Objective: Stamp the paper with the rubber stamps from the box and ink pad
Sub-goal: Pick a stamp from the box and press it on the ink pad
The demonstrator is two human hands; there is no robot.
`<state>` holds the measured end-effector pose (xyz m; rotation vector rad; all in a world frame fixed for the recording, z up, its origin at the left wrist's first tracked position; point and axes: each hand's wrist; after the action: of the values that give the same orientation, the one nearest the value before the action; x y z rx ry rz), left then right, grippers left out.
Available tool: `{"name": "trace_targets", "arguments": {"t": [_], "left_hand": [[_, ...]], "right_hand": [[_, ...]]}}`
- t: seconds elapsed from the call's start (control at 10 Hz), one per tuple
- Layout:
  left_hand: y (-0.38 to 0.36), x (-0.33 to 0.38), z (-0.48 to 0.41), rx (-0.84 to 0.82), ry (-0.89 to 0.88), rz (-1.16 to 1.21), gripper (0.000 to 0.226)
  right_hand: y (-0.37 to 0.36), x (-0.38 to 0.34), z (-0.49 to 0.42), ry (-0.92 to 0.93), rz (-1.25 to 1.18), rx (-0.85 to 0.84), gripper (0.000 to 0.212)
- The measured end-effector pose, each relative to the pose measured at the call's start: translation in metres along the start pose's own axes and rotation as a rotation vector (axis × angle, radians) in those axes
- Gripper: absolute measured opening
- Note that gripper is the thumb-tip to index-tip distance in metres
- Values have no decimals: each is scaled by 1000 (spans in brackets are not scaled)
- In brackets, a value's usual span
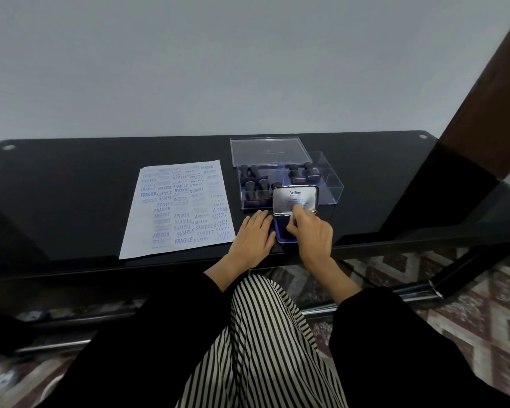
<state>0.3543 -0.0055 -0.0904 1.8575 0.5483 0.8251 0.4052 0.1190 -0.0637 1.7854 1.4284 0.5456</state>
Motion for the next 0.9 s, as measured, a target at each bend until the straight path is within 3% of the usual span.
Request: {"name": "trace_targets", "arguments": {"t": [0.2,0.5,0.6,0.9], "left_hand": [[0,-1,0,-1,-2,-7,50],[-2,-2,-1,3,-10,-3,50],[-2,-3,-1,-1,-12,-1,50],[-2,-2,-1,1,0,2,50]], "right_hand": [[1,-2,-21,25,53,-195,13],[-1,-7,-41,70,24,-359,13],[-2,-8,-40,58,20,-363,13],[1,0,-4,-13,-31,-71,14]]}}
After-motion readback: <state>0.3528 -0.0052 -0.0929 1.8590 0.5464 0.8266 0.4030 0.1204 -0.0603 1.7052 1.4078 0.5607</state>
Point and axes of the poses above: each hand's wrist, its own z-axis away from the middle knuckle, its own y-axis out of the back of the hand, x = y × z, and after that the axes turned 8 degrees about x, right-handed
